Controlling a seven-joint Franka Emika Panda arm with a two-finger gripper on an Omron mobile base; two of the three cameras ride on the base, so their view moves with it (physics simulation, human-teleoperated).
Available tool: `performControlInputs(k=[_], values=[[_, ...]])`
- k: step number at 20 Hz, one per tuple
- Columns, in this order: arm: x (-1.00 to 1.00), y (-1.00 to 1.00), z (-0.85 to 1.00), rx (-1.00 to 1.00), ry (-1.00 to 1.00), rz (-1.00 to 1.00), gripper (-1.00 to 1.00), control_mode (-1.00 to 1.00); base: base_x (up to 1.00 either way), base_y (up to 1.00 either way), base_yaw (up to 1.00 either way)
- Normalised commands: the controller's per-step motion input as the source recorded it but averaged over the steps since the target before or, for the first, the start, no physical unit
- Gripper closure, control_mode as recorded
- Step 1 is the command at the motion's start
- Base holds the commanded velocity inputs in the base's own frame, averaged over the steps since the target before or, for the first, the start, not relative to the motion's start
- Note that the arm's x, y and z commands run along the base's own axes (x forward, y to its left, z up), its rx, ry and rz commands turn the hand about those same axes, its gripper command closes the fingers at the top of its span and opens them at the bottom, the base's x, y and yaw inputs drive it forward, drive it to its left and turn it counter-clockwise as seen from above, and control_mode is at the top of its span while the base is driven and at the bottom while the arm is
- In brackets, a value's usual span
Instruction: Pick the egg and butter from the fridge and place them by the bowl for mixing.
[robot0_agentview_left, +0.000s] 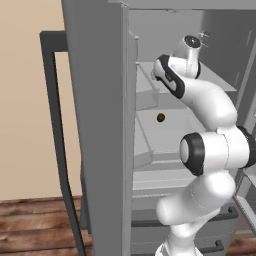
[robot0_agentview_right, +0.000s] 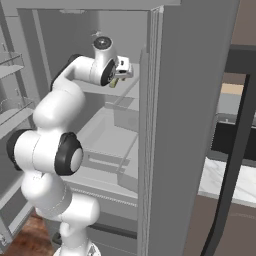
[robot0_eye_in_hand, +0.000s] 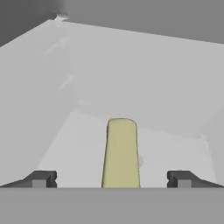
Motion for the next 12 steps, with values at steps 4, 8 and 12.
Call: performControlInputs(k=[4,8,12], values=[[0.16,-0.05,-0.12,0.00,0.01,0.00,-1.00,-1.00,0.00,0.00,0.00],[0.00,-0.01,-0.25,0.00,0.01,0.00,-1.00,-1.00,0.00,0.00,0.00],[0.00,0.00,-0.28,0.00,0.00,0.00,1.00,-1.00,0.00,0.00,0.00]])
